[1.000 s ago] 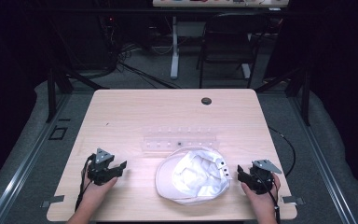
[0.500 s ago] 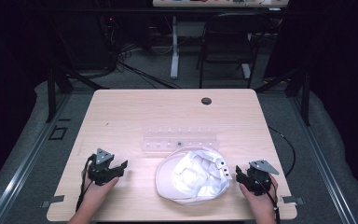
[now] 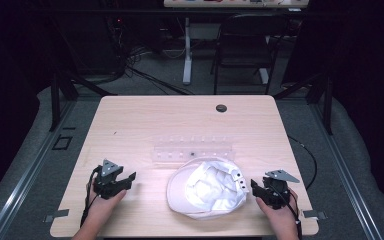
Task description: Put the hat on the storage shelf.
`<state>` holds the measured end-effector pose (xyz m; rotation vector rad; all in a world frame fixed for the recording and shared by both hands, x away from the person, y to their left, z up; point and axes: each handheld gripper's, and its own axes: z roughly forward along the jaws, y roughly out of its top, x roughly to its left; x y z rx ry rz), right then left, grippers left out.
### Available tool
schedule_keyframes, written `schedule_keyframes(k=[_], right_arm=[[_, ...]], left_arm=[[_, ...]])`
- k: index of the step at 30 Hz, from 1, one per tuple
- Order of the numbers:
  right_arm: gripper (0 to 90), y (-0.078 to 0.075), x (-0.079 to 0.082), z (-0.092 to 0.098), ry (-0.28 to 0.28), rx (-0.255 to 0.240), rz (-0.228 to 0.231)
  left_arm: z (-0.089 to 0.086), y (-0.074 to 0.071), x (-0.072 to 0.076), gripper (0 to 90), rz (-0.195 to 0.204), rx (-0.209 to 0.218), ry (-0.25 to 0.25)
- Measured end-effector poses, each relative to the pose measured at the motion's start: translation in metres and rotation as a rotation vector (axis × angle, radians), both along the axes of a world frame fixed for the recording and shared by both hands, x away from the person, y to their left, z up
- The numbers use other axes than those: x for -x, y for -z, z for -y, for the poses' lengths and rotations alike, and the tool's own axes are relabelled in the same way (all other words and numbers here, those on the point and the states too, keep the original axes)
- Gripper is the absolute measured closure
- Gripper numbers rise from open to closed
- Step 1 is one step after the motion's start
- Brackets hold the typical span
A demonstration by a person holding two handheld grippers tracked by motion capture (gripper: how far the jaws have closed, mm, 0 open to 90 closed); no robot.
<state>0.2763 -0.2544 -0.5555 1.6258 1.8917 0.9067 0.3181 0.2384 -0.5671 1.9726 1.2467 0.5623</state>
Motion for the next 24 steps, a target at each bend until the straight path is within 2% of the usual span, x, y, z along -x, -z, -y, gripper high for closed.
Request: schedule_keyframes(k=[2, 3, 6, 8, 9, 10, 11, 12, 13, 14, 15, 19, 24], right_arm=[[51.5, -0.002, -0.001, 0.000, 0.000, -0.006, -0.004], [51.4, -0.007, -0.002, 0.001, -0.012, -0.016, -0.026], [50.9, -0.014, -0.005, 0.001, -0.021, -0.012, -0.042], [50.8, -0.028, -0.010, 0.002, -0.045, -0.001, -0.096], [50.8, -0.028, -0.010, 0.002, -0.045, -0.001, -0.096], [50.8, -0.039, -0.013, 0.001, -0.061, -0.003, -0.141], [50.8, -0.039, -0.013, 0.001, -0.061, -0.003, -0.141], [51.1, -0.048, -0.017, 0.000, -0.075, -0.002, -0.174], [51.1, -0.048, -0.017, 0.000, -0.075, -0.002, -0.174], [51.1, -0.055, -0.020, -0.001, -0.086, -0.014, -0.199], [51.1, -0.055, -0.020, -0.001, -0.086, -0.014, -0.199], [51.1, -0.068, -0.026, -0.001, -0.108, -0.066, -0.251], [52.1, -0.076, -0.028, -0.003, -0.117, -0.065, -0.268]], left_arm=[[0.000, 0.000, 0.000, 45.5, 0.003, -0.005, 0.001], [0.000, 0.000, 0.001, 47.9, 0.004, -0.001, 0.004], [0.000, 0.000, 0.001, 51.1, -0.002, -0.002, 0.016], [0.000, 0.000, 0.000, 51.5, -0.030, -0.003, 0.024], [0.000, 0.000, 0.000, 51.5, -0.030, -0.003, 0.024], [0.000, 0.001, 0.000, 51.5, -0.037, -0.008, 0.028], [0.000, 0.001, 0.000, 51.5, -0.037, -0.008, 0.028], [0.001, 0.001, 0.000, 51.5, -0.042, -0.009, 0.029], [0.001, 0.001, 0.000, 51.5, -0.042, -0.009, 0.029], [0.002, 0.001, 0.000, 51.5, -0.049, -0.011, 0.034], [0.002, 0.001, 0.000, 51.5, -0.049, -0.011, 0.034], [0.003, 0.002, 0.000, 51.5, -0.058, -0.011, 0.032], [0.002, 0.002, -0.001, 51.5, -0.059, -0.016, 0.029]])
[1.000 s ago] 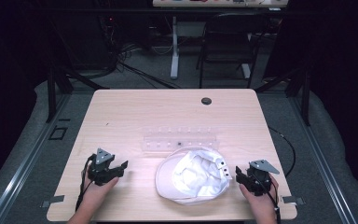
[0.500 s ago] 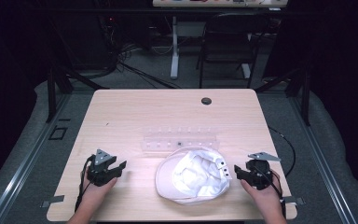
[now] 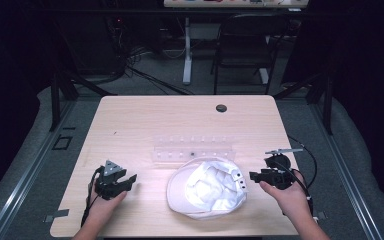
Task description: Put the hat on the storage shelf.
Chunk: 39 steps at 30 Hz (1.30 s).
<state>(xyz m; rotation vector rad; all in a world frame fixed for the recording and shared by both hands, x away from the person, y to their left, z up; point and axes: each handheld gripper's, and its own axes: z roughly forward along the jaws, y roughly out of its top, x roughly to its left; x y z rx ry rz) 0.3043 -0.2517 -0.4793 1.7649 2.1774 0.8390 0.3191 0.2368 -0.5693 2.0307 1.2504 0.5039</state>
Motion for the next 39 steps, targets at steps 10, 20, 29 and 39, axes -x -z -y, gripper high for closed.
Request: schedule_keyframes(k=[10, 20, 29, 39], right_arm=[[56.0, -0.010, -0.005, -0.004, -0.038, -0.010, -0.018], [51.5, -0.016, -0.010, -0.018, -0.066, 0.022, -0.103], [50.8, -0.012, -0.017, -0.023, -0.089, -0.022, -0.216], [50.3, 0.002, -0.028, -0.029, -0.095, -0.054, -0.295]], left_arm=[[0.001, 0.001, 0.000, 51.5, -0.005, -0.005, 0.002], [0.002, 0.002, 0.000, 51.4, -0.008, -0.004, 0.006], [0.003, 0.003, 0.000, 51.4, -0.015, -0.012, 0.015], [0.004, 0.003, -0.001, 51.3, -0.018, -0.009, 0.011]])
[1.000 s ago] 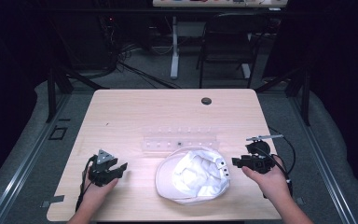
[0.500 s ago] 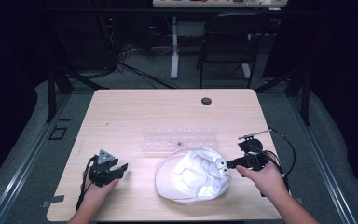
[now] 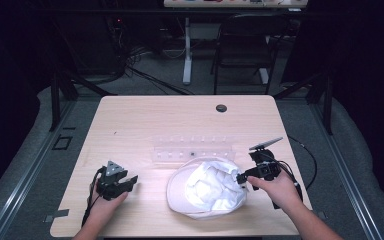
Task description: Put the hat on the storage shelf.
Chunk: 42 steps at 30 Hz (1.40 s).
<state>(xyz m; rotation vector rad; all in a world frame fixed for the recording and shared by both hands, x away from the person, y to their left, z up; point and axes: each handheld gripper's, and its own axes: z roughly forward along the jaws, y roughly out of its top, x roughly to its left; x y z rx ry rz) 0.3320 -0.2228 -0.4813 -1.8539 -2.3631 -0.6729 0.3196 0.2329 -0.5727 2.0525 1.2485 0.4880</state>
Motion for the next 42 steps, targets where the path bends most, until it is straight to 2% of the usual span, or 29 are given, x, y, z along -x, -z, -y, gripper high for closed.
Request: schedule_keyframes(k=[8, 11, 14, 15, 16, 19, 20, 21, 22, 27, 28, 31, 32, 34, 37, 38, 42], right_arm=[[49.9, 0.012, -0.005, -0.005, -0.001, -0.019, -0.050], [49.9, 0.016, -0.005, -0.008, 0.020, -0.030, -0.042], [49.9, 0.018, -0.007, -0.008, -0.008, -0.032, -0.081], [49.9, 0.018, -0.007, -0.008, -0.008, -0.032, -0.081], [50.0, 0.022, -0.006, -0.012, 0.018, -0.052, -0.079], [50.8, 0.022, -0.007, -0.011, 0.000, -0.051, -0.089], [53.3, 0.023, -0.007, -0.012, 0.021, -0.074, -0.077], [53.3, 0.023, -0.007, -0.012, 0.021, -0.074, -0.077], [57.9, 0.019, -0.007, -0.012, 0.013, -0.066, -0.079], [63.9, 0.012, -0.006, -0.011, 0.011, -0.068, -0.072], [66.6, 0.009, -0.006, -0.012, 0.005, -0.053, -0.066], [73.7, 0.007, -0.005, -0.015, 0.027, -0.060, -0.051], [74.9, 0.006, -0.006, -0.014, 0.003, -0.050, -0.066], [75.8, 0.005, -0.006, -0.015, -0.001, -0.048, -0.070], [77.1, 0.002, -0.006, -0.017, -0.006, -0.029, -0.057], [78.4, 0.000, -0.006, -0.019, 0.021, -0.024, -0.036], [79.9, -0.005, -0.008, -0.018, 0.012, -0.003, -0.043]], left_arm=[[0.000, 0.000, 0.000, 51.3, 0.002, 0.001, 0.001], [0.000, 0.000, 0.000, 51.3, 0.002, 0.001, 0.002], [0.000, 0.000, 0.000, 51.3, 0.000, -0.003, 0.006], [0.000, 0.000, 0.000, 51.4, 0.000, -0.003, 0.006], [0.000, 0.000, 0.000, 51.3, 0.001, -0.004, 0.008], [0.000, 0.000, 0.000, 51.3, 0.001, -0.001, 0.005], [0.000, 0.000, 0.000, 51.3, 0.002, 0.001, 0.002], [0.000, 0.000, 0.000, 51.3, 0.002, 0.001, 0.002], [0.000, 0.000, 0.000, 51.3, 0.000, 0.001, 0.002], [0.000, 0.000, 0.000, 51.3, 0.004, -0.001, 0.004], [0.000, 0.000, 0.000, 51.3, 0.002, -0.004, 0.005], [0.000, 0.000, 0.000, 51.3, 0.002, -0.005, 0.005], [0.000, 0.000, 0.000, 51.3, 0.001, -0.004, 0.002], [0.000, 0.001, 0.000, 51.3, 0.002, -0.002, 0.002], [0.000, 0.001, 0.000, 51.3, 0.000, -0.003, 0.001], [0.000, 0.000, 0.000, 51.3, 0.000, -0.002, 0.002], [-0.001, 0.001, 0.000, 51.3, 0.000, -0.001, 0.000]])
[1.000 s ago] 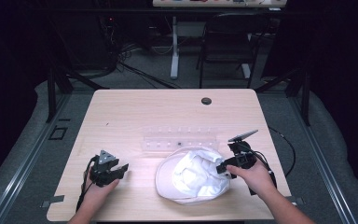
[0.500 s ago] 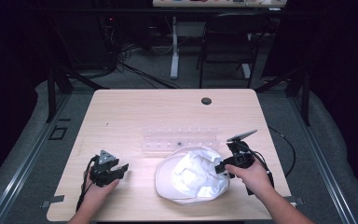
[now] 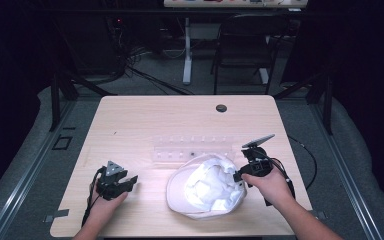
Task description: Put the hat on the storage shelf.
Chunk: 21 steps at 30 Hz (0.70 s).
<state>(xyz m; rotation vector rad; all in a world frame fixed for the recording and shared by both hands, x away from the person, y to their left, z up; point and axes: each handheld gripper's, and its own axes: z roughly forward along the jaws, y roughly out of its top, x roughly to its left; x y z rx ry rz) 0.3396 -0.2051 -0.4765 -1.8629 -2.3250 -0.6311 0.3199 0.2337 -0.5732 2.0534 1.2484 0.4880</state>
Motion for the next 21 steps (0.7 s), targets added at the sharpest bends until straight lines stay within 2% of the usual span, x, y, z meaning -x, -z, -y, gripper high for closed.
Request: schedule_keyframes(k=[3, 4, 6, 7, 10, 14, 19, 21], right_arm=[[79.9, -0.002, 0.000, -0.001, 0.026, 0.006, -0.005], [79.8, -0.004, -0.001, 0.001, 0.010, 0.024, -0.029], [79.8, -0.005, -0.001, 0.000, 0.014, 0.029, -0.029], [79.8, -0.007, -0.001, -0.001, 0.034, 0.047, -0.018], [79.6, -0.012, -0.003, -0.001, 0.034, 0.072, -0.017], [80.2, -0.018, -0.005, 0.000, 0.044, 0.082, -0.015], [80.6, -0.027, -0.007, 0.000, 0.048, 0.125, -0.032], [80.6, -0.028, -0.007, -0.001, 0.054, 0.126, -0.030]], left_arm=[[-0.001, 0.000, 0.000, 51.3, 0.001, -0.003, 0.003], [-0.001, 0.000, 0.000, 51.3, 0.000, -0.002, 0.001], [-0.001, 0.000, 0.000, 51.3, 0.000, -0.003, 0.001], [-0.001, 0.000, 0.000, 51.3, -0.001, -0.002, 0.001], [-0.001, 0.000, 0.000, 51.3, 0.000, -0.002, 0.000], [-0.001, 0.000, 0.000, 51.3, 0.000, -0.003, -0.001], [-0.001, 0.000, 0.000, 51.3, 0.000, -0.004, -0.001], [-0.001, 0.000, 0.000, 51.3, -0.002, -0.004, -0.002]])
